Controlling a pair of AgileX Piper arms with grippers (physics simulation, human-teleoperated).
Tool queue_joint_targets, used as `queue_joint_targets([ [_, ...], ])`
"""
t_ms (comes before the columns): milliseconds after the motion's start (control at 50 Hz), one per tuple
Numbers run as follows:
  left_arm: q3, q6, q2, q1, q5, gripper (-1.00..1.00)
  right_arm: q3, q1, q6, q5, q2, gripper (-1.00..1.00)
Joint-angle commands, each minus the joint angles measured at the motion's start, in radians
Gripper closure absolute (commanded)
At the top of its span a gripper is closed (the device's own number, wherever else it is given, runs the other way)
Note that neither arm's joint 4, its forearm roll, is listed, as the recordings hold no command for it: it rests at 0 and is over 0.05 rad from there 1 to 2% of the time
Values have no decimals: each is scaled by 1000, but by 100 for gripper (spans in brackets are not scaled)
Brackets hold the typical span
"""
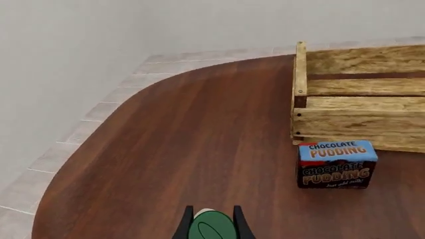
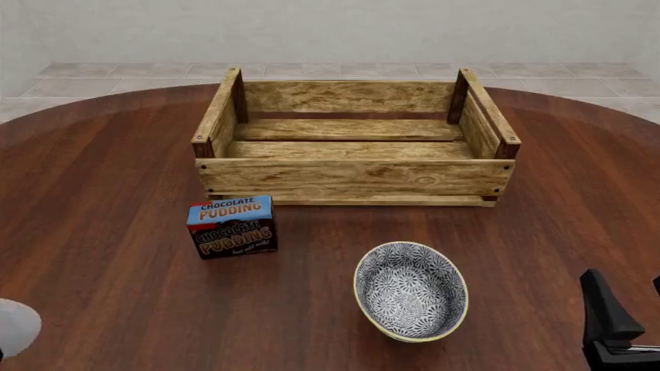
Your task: Pick up the salad dressing and put it in the tray.
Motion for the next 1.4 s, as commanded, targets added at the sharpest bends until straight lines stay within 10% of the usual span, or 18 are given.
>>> queue_joint_targets([
  [20, -57, 33, 1, -106, -7, 100, 1, -3, 6, -1, 0, -100],
  [1400, -395, 103, 701, -522, -474, 100, 2, -5, -3, 9, 0, -100],
])
